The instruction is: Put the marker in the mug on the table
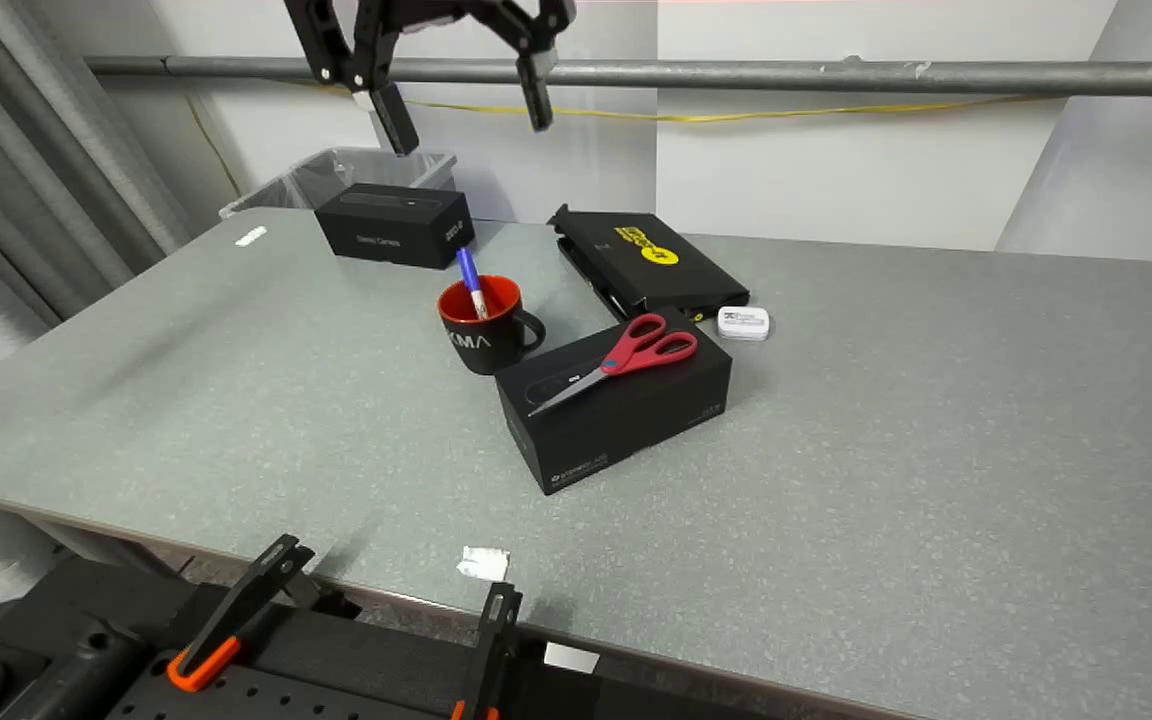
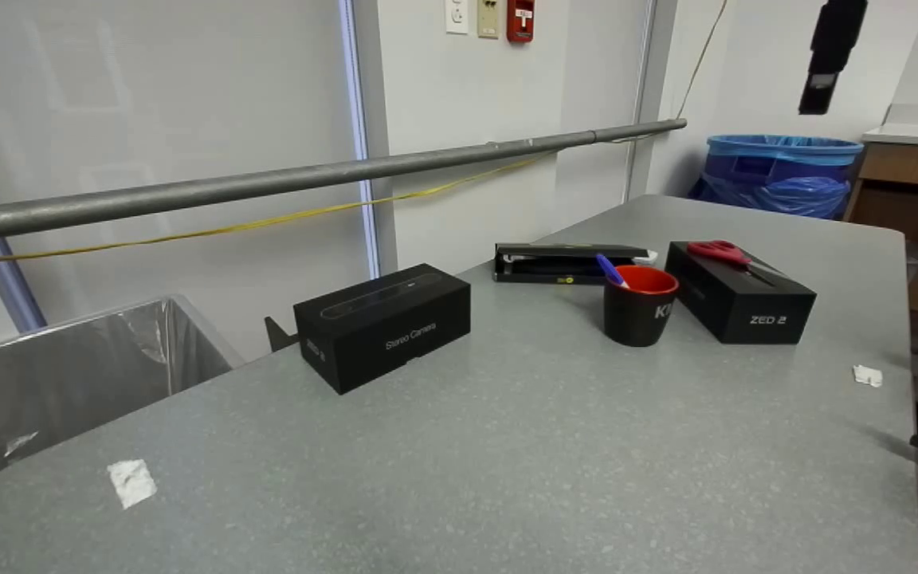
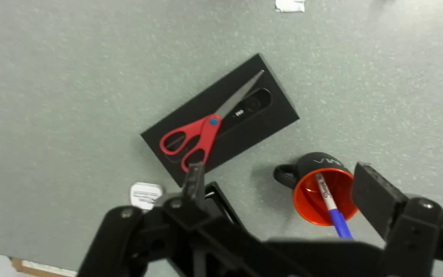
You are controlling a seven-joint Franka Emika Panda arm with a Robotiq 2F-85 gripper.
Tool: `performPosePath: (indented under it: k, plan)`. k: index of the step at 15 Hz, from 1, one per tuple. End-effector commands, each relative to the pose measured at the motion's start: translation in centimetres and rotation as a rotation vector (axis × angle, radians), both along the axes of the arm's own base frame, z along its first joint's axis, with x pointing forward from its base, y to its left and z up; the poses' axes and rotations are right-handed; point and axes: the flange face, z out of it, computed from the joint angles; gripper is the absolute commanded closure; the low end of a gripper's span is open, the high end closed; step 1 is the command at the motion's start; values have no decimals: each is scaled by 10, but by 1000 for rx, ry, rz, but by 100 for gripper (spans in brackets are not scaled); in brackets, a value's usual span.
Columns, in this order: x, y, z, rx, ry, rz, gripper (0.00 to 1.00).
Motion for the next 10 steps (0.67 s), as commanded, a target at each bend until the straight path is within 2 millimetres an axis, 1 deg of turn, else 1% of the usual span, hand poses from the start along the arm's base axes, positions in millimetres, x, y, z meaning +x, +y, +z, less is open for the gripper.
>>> performPosePath:
  k: [1,2,3,4,6,10]
  plan:
    - [47,21,-23,133,26,113,0]
    - [54,27,-24,182,46,135,0]
    - [56,30,-23,210,73,144,0]
    - [38,28,-27,144,43,106,0]
    - [50,31,-28,175,57,127,0]
    - [54,29,-28,178,59,132,0]
